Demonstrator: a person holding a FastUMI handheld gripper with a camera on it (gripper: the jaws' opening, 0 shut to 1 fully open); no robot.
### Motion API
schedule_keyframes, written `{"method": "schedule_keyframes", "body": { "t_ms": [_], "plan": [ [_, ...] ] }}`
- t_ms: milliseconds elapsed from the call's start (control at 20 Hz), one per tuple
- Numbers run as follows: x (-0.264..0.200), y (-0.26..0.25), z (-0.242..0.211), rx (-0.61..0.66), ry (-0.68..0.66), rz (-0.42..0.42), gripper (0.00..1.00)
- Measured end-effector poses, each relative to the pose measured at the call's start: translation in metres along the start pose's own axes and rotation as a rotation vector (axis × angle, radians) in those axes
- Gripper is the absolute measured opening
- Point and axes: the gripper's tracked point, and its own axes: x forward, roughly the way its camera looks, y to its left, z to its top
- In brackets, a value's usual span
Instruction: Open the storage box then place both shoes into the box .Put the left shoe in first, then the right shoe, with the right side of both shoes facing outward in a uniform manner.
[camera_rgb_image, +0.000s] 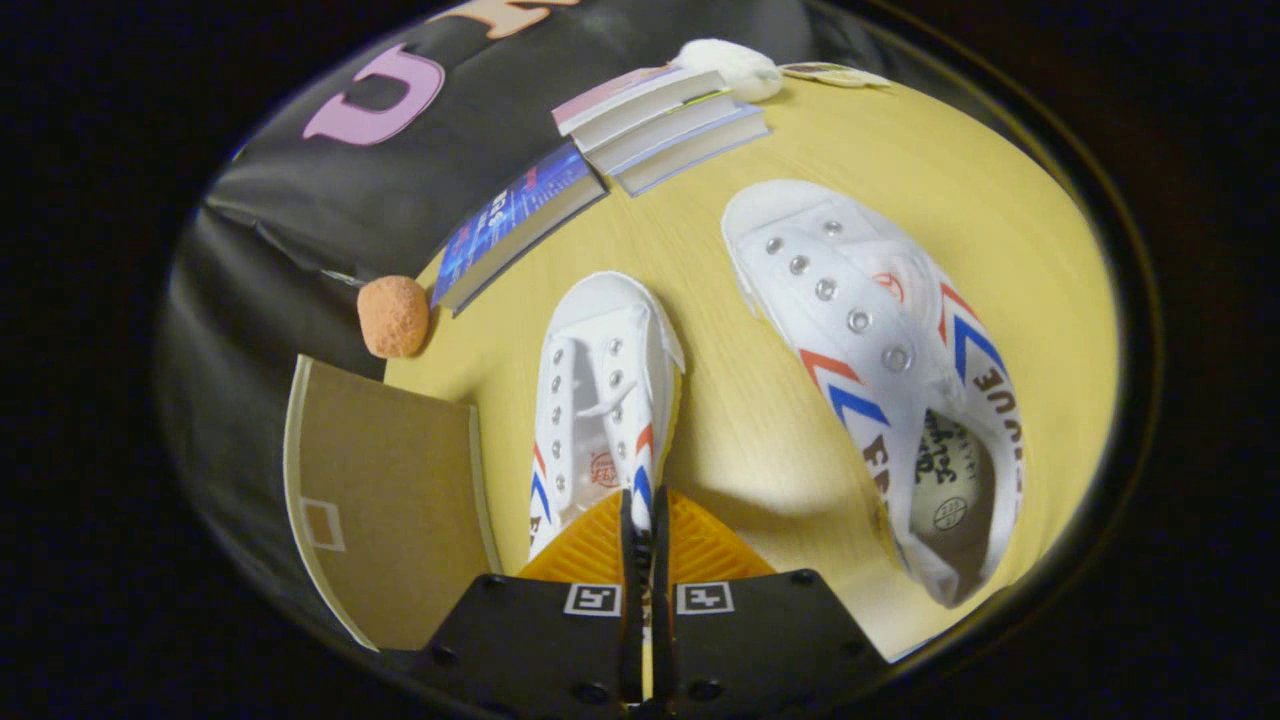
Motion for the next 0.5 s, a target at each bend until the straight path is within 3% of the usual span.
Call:
{"method": "schedule_keyframes", "body": {
  "t_ms": [500],
  "plan": [
    [-0.042, 0.060, 0.009, 0.170, -0.028, 0.217, 0.05]
  ]
}}
